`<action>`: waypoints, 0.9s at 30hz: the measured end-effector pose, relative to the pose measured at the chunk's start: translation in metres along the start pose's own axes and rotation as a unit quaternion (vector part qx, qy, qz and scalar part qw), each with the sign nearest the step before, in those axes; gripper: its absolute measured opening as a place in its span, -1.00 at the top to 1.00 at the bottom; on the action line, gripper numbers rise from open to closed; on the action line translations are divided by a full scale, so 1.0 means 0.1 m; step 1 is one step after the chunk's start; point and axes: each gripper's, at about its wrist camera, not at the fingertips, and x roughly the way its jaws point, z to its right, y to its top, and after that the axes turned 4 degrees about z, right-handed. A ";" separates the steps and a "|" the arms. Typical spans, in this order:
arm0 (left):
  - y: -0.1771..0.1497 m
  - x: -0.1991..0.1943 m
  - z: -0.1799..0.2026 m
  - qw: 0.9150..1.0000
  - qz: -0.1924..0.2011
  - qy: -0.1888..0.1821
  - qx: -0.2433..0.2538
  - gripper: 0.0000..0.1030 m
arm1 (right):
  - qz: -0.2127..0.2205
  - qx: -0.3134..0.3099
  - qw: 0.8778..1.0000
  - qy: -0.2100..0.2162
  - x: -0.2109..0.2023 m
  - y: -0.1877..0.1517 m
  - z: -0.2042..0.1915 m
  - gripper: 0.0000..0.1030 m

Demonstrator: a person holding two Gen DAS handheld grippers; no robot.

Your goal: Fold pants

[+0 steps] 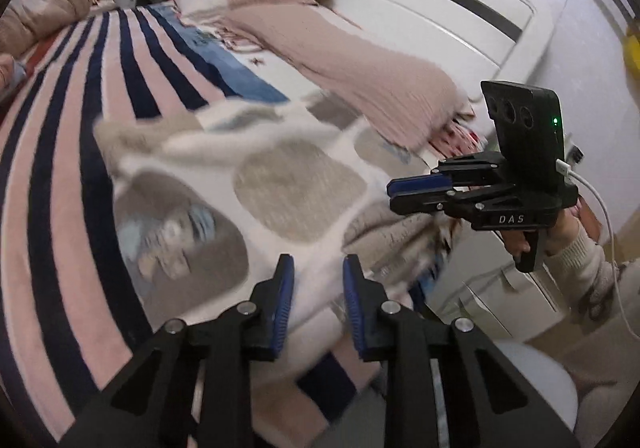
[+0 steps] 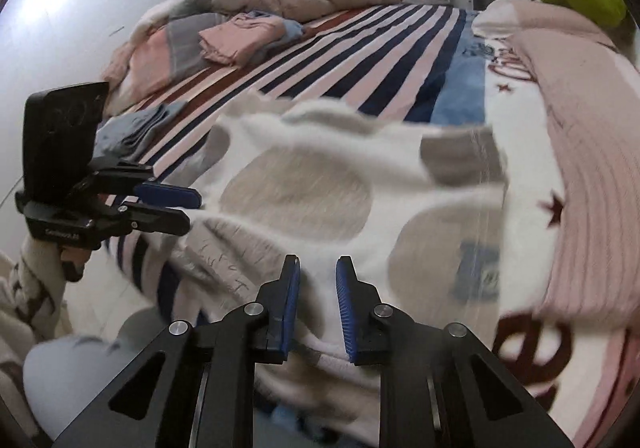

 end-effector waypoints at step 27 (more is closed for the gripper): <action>0.08 -0.20 -0.72 0.976 0.063 0.122 -0.169 -0.21 | 0.076 0.100 0.983 -0.133 -0.31 -0.07 0.56 -0.13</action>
